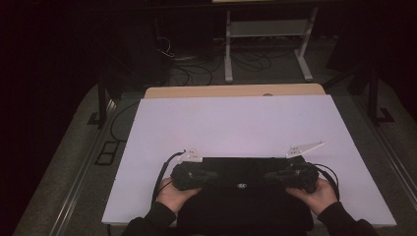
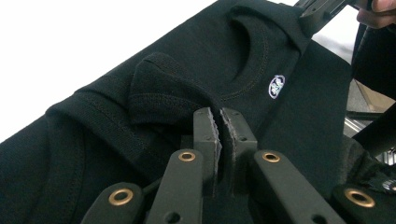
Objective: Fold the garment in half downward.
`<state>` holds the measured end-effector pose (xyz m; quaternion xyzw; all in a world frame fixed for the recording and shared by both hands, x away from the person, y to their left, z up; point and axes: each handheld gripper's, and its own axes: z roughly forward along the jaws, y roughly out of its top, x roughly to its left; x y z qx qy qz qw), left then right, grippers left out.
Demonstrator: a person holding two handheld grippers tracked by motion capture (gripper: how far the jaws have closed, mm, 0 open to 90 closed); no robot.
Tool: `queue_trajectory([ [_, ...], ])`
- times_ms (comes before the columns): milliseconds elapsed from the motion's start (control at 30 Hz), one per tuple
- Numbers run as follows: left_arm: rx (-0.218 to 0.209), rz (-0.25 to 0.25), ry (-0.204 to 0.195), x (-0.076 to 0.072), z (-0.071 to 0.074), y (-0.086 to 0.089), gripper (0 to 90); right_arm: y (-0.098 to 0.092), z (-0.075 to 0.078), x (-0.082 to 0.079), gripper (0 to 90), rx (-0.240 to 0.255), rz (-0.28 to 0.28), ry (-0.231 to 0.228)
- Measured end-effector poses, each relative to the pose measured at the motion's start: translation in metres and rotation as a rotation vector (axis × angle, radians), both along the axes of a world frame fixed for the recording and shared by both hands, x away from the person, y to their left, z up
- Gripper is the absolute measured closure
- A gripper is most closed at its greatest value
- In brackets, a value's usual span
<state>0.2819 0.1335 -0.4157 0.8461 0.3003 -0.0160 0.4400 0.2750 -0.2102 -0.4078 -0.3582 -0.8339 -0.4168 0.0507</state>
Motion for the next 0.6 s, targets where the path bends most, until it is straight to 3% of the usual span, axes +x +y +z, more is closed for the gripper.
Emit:
queue_trajectory([
  [600,-0.005,-0.022,0.029,-0.011,-0.001,0.004,83.6,0.003,-0.002,-0.011,82.8,-0.012,0.029,0.023],
])
